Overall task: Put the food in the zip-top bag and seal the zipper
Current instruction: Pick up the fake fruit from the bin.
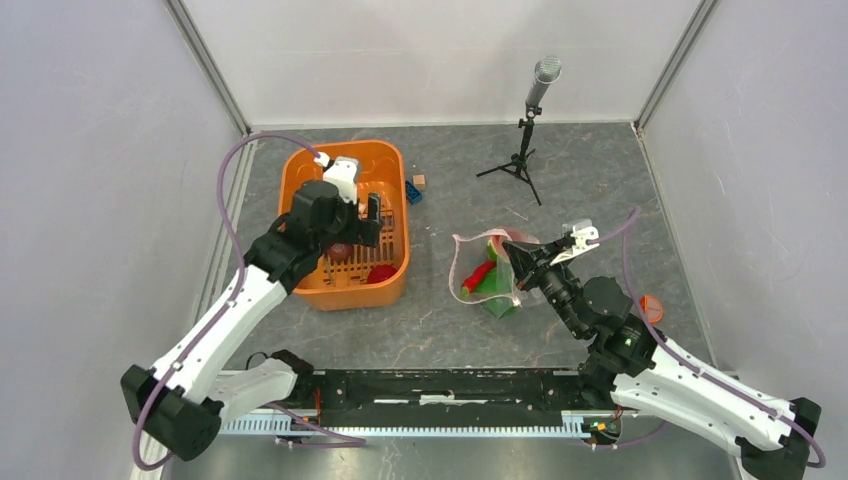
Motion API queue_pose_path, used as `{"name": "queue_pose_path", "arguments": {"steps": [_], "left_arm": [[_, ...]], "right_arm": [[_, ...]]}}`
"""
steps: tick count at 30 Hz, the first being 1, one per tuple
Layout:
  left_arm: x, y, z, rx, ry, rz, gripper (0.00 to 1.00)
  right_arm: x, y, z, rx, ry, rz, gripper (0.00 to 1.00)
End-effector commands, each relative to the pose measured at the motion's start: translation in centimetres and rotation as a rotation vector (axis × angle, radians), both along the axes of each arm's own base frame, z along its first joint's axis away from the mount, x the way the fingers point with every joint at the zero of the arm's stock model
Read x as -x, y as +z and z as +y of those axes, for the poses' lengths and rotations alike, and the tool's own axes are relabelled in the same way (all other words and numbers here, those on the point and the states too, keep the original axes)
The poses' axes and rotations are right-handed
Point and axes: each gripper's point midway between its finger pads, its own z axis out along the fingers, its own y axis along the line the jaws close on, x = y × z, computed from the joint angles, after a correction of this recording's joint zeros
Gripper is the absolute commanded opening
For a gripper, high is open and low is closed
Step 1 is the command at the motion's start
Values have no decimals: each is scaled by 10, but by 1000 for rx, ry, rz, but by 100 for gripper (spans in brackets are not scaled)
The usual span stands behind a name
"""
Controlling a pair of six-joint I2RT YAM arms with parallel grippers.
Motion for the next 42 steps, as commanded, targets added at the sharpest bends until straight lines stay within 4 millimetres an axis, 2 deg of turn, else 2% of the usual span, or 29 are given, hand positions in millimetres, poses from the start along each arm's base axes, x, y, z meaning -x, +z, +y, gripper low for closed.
{"name": "queue_pose_path", "arguments": {"steps": [1, 5, 8, 11, 13, 16, 20, 23, 25, 27, 29, 32, 36, 38, 40, 42], "left_arm": [[4, -51, 16, 5, 119, 221, 100], [-11, -69, 34, -2, 207, 301, 100], [-21, -74, 37, -4, 201, 323, 100], [-28, -94, 40, -51, 193, 398, 100], [-21, -107, 33, -62, 133, 495, 100], [2, -122, 12, 0, 17, 616, 100], [37, -139, 12, 17, -6, 744, 100], [52, -154, 15, 24, 24, 797, 100], [63, -166, 10, 21, 18, 854, 100], [71, -176, 1, -25, 6, 887, 100], [73, -188, 2, -99, 39, 902, 100], [78, -205, 2, -123, 47, 972, 85], [83, -222, 0, -132, 45, 1002, 78], [80, -231, -8, -106, 37, 993, 66], [78, -239, -17, -88, 30, 998, 45], [70, -239, -29, -85, 7, 976, 36]], "right_arm": [[-10, 11, -17, 65, -95, -63, 0], [-14, 7, -17, 127, -108, -69, 0], [-17, 7, -16, 159, -112, -74, 0], [-19, 7, -13, 174, -112, -77, 0], [-19, 9, -10, 181, -103, -77, 0], [-20, 11, -9, 190, -100, -76, 0], [-22, 8, -9, 212, -108, -79, 0], [-24, 5, -10, 236, -116, -78, 0], [-24, 5, -9, 245, -115, -80, 0], [-25, 5, -9, 257, -115, -83, 0], [-25, 6, -9, 261, -117, -85, 0], [-25, 7, -12, 263, -127, -88, 0], [-26, 6, -16, 273, -141, -85, 0], [-26, 4, -17, 278, -149, -82, 0], [-27, 2, -17, 287, -152, -79, 1], [-28, 2, -17, 294, -154, -77, 1]]}}
